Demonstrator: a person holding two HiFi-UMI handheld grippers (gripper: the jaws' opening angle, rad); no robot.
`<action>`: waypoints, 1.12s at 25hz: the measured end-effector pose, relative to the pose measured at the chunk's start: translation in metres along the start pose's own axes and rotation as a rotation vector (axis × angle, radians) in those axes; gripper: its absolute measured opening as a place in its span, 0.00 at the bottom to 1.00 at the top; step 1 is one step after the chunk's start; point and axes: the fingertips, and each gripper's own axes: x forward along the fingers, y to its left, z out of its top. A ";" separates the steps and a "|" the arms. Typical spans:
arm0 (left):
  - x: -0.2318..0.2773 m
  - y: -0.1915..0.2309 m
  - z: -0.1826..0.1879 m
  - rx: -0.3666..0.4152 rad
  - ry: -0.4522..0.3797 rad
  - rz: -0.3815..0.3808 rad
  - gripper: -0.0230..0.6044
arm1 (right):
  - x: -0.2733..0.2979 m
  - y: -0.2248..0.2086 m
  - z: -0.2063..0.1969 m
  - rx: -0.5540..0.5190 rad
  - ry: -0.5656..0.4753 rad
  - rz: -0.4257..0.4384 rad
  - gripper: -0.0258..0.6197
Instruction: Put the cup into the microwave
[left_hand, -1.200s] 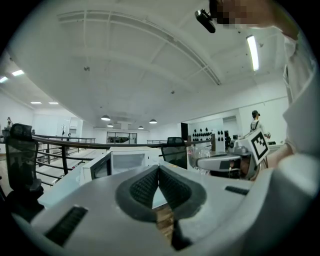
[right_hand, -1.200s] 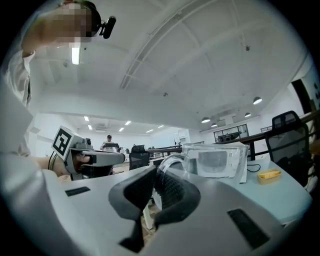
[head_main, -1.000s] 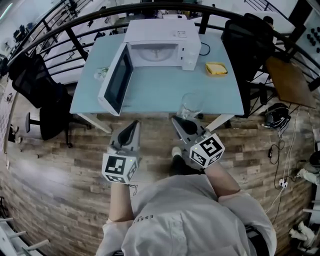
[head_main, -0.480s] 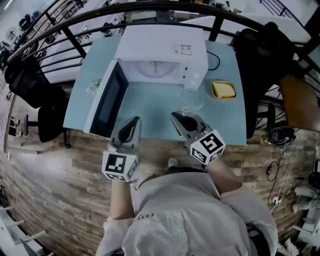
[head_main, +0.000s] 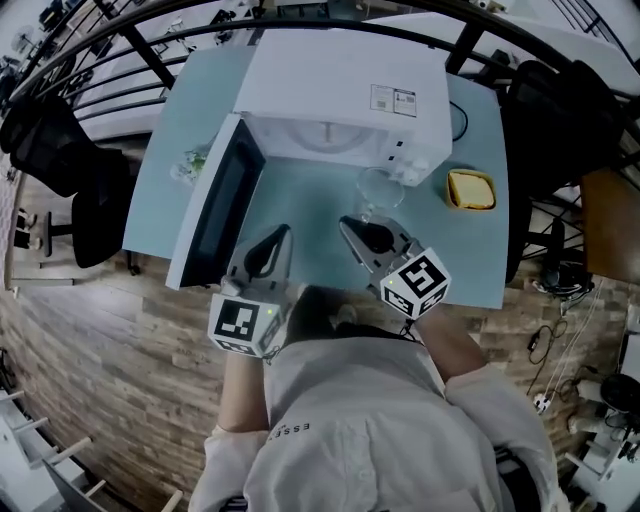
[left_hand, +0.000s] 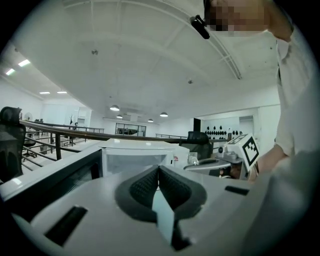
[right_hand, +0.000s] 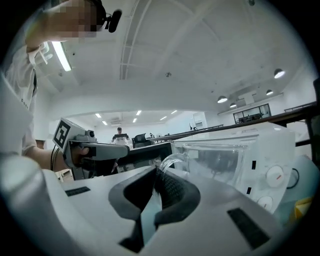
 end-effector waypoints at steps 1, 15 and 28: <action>0.006 0.006 -0.001 -0.003 0.001 -0.005 0.04 | 0.008 -0.004 -0.002 0.007 0.006 0.003 0.07; 0.067 0.069 -0.017 -0.045 0.018 -0.027 0.04 | 0.123 -0.070 -0.039 0.031 0.098 0.052 0.07; 0.089 0.099 -0.027 -0.037 0.035 -0.010 0.04 | 0.194 -0.116 -0.055 -0.009 0.100 0.073 0.07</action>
